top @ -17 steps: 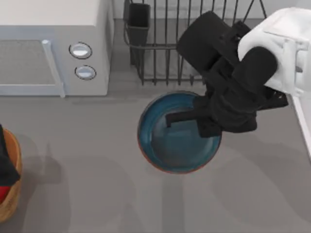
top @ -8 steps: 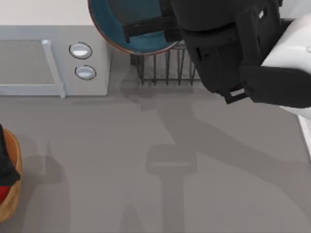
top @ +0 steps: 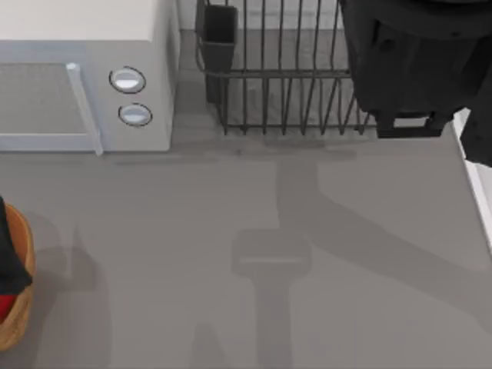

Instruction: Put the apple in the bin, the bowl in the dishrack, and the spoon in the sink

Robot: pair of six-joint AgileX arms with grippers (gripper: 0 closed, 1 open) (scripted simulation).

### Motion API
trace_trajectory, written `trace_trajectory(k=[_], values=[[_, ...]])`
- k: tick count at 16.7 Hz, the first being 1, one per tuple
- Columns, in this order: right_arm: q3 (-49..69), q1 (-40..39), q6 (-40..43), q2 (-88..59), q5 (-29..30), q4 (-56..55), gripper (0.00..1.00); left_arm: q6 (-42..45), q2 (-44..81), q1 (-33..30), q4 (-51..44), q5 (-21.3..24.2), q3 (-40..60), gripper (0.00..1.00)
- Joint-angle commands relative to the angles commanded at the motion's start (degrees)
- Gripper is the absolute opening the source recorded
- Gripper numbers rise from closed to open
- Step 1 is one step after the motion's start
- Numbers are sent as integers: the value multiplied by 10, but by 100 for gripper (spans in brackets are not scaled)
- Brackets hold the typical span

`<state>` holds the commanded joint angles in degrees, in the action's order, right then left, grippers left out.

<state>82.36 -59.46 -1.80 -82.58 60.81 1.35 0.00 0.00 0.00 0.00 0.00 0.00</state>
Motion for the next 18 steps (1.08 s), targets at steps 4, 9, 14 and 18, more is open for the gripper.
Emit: trace_trajectory(k=[4, 9, 14, 18], values=[[-1, 4, -1, -3, -2, -1, 0, 0, 0, 0, 0, 0, 0, 100], [-8, 48, 1, -91, -57, -93, 0, 0, 0, 0, 0, 0, 0, 100], [-36, 147, 7, -244, -149, -287, 0, 0, 0, 0, 0, 0, 0, 100], [-56, 217, 8, -330, -213, -396, 0, 0, 0, 0, 0, 0, 0, 100]])
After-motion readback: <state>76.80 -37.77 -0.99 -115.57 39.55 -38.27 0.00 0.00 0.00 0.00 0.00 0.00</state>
